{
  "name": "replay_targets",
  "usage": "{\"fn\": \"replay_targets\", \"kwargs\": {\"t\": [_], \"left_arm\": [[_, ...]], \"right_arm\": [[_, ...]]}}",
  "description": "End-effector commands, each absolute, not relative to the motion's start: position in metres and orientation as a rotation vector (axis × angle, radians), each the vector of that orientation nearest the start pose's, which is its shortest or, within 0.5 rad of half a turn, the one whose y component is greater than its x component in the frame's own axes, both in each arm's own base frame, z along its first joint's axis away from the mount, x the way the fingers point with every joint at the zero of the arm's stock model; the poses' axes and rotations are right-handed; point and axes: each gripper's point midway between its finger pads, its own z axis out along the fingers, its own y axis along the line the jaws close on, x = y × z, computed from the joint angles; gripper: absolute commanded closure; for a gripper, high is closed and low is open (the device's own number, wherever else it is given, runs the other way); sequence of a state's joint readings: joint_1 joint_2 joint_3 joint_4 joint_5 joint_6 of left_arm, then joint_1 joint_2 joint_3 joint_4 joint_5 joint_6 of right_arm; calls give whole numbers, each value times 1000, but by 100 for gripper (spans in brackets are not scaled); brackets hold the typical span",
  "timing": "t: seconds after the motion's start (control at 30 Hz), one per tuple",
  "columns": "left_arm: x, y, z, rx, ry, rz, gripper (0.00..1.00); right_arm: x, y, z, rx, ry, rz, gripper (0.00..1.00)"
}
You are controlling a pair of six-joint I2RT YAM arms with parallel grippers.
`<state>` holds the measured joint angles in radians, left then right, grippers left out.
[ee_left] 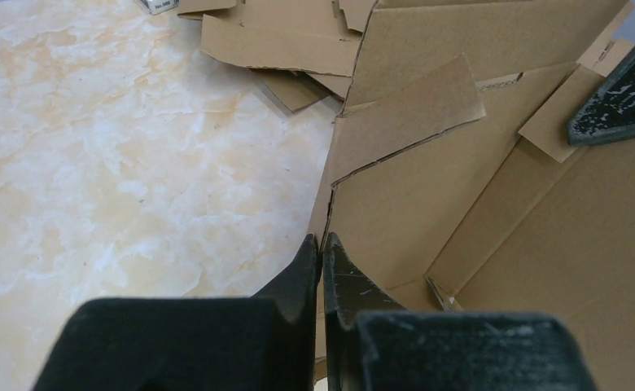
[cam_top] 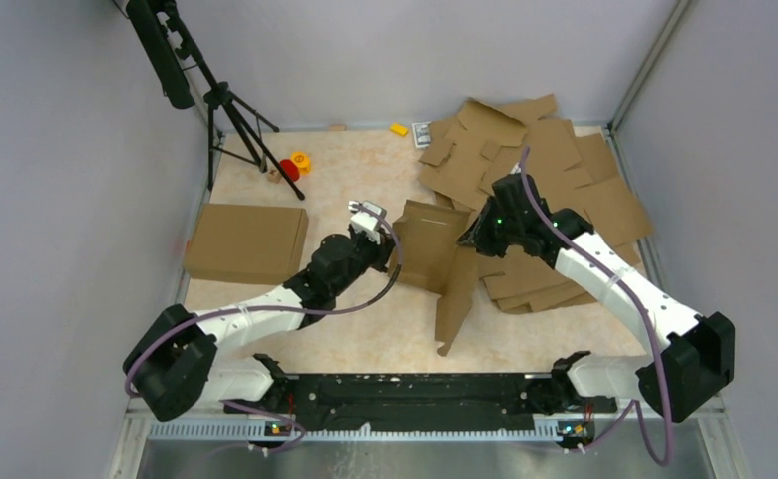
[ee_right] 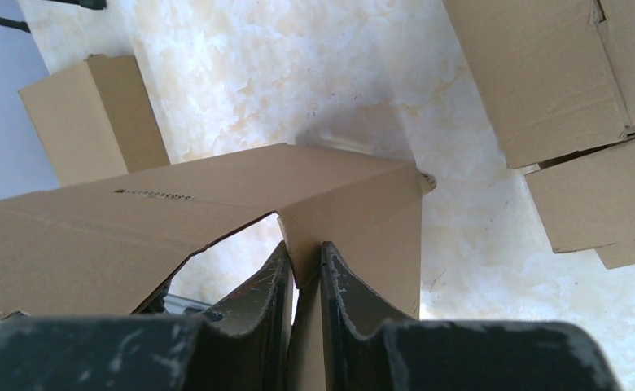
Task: Fold the paper box
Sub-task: Fold the paper box at the center of the board.
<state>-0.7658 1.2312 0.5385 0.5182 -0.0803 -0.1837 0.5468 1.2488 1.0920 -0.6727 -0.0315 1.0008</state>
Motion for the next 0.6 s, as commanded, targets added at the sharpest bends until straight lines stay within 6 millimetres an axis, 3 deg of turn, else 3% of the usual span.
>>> {"fn": "replay_targets", "kwargs": {"t": [0.0,0.17,0.33,0.57], "left_arm": [[276,-285,143,474,1806,-725,100],[277,-288,140,451,1813,-743,100],[279,-287,138,416,1815,-749,100],[280,-280,138,386,1800,-726,100]], "right_arm": [[288,211,201,498,2365,741,87],[288,218,215,362,2332,679,84],[287,239,231,279,2287,731,83],[278,240,239,179,2263,726,67]]}}
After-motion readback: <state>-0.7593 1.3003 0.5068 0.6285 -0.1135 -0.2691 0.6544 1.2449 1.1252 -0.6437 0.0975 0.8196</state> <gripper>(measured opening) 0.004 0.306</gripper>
